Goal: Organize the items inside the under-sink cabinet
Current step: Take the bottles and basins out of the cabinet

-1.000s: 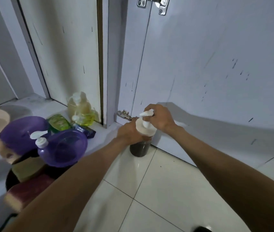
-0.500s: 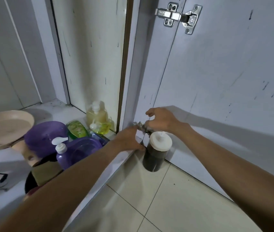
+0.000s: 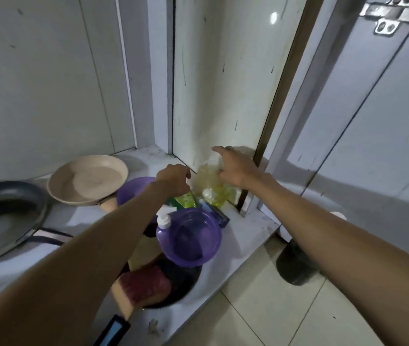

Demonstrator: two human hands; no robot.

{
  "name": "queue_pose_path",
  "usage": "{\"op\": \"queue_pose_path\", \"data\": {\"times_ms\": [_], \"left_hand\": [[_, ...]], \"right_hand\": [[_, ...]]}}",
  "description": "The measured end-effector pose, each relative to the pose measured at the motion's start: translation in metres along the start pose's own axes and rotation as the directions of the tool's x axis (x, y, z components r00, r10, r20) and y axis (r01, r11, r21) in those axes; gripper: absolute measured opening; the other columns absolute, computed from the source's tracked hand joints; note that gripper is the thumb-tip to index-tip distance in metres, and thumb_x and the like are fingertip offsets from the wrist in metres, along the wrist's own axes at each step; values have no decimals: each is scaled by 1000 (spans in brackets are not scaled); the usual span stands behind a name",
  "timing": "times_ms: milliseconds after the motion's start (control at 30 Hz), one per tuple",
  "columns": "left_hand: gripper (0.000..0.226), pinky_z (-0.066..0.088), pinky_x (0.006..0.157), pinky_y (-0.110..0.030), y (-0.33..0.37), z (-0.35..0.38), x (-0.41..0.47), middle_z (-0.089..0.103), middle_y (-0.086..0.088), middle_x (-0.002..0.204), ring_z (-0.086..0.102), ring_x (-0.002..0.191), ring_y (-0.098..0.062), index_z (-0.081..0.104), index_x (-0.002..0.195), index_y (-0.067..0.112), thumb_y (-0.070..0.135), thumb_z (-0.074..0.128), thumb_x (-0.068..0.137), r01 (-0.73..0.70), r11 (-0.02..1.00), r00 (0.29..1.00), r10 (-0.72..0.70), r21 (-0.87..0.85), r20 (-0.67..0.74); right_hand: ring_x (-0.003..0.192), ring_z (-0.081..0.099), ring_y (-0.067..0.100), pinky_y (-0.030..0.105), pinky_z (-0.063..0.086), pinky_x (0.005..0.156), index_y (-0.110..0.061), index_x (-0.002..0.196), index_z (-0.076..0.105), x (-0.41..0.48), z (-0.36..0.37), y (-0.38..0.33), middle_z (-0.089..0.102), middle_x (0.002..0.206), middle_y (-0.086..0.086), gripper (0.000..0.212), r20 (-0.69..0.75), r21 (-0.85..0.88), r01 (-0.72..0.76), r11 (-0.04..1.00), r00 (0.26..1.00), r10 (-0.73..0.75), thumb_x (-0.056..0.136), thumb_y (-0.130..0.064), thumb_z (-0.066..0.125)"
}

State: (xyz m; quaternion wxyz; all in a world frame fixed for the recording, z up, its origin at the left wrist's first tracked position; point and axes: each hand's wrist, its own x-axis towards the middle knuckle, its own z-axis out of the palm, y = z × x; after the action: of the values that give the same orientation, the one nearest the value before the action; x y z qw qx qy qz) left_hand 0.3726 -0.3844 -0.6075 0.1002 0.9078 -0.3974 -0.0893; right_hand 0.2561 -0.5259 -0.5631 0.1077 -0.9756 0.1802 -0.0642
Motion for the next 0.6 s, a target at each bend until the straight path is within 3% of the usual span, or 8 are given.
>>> {"op": "queue_pose_path", "data": {"times_ms": [133, 267, 367, 400, 467, 533, 600], "left_hand": [[58, 38, 96, -38, -12, 13, 9, 48, -2, 135, 42, 124, -24, 43, 139, 29, 24, 61, 85, -116, 934, 990, 83, 338, 111], [65, 35, 102, -40, -21, 30, 17, 43, -1, 142, 37, 130, -25, 38, 144, 30, 34, 64, 85, -230, 823, 968, 139, 518, 209], [74, 33, 104, -39, -23, 33, 22, 39, -2, 146, 34, 133, -25, 28, 149, 34, 37, 66, 85, -274, 773, 955, 149, 572, 257], [75, 33, 104, -39, -22, 32, 26, 40, -2, 145, 34, 133, -25, 27, 149, 35, 38, 66, 85, -290, 759, 950, 158, 582, 267], [74, 33, 104, -38, -17, 32, 31, 43, -1, 142, 35, 132, -24, 29, 148, 36, 39, 67, 84, -320, 730, 942, 181, 604, 281], [71, 34, 103, -37, -10, 36, 34, 45, -2, 139, 38, 130, -24, 33, 146, 35, 38, 68, 84, -357, 687, 931, 203, 633, 305], [64, 36, 102, -37, -3, 39, 37, 47, -3, 137, 42, 128, -24, 37, 144, 33, 34, 66, 86, -397, 643, 915, 223, 655, 335]], "right_hand": [[150, 7, 27, 43, 27, 116, -30, 157, 1, 31, 22, -1, -3, 165, -1, 89, 132, -120, 29, 992, 991, -14, 92, -15, 60], [150, -9, 27, 44, 10, 122, -29, 155, -11, 49, 40, 0, -17, 163, 0, 93, 197, -221, 48, 974, 980, -4, 95, -13, 58], [150, 5, 28, 43, 18, 121, -27, 157, 2, 54, 52, 9, -5, 165, -1, 81, 199, -220, 38, 975, 980, 7, 96, -16, 55], [146, 21, 29, 44, 29, 116, -26, 155, 16, 55, 55, 12, 8, 164, 0, 72, 163, -222, 45, 974, 987, -8, 95, -15, 55], [120, 50, 27, 42, 48, 94, -23, 139, 45, 54, 57, 16, 38, 147, 2, 49, 34, -251, 70, 965, 997, -63, 92, -15, 56], [101, 56, 25, 33, 48, 78, -20, 125, 57, 52, 57, 17, 50, 129, 3, 36, -65, -254, 70, 965, 994, -90, 90, -11, 58], [97, 57, 24, 27, 39, 70, -18, 122, 62, 48, 57, 19, 53, 123, 5, 34, -107, -228, 53, 972, 991, -79, 90, -7, 60]]}}
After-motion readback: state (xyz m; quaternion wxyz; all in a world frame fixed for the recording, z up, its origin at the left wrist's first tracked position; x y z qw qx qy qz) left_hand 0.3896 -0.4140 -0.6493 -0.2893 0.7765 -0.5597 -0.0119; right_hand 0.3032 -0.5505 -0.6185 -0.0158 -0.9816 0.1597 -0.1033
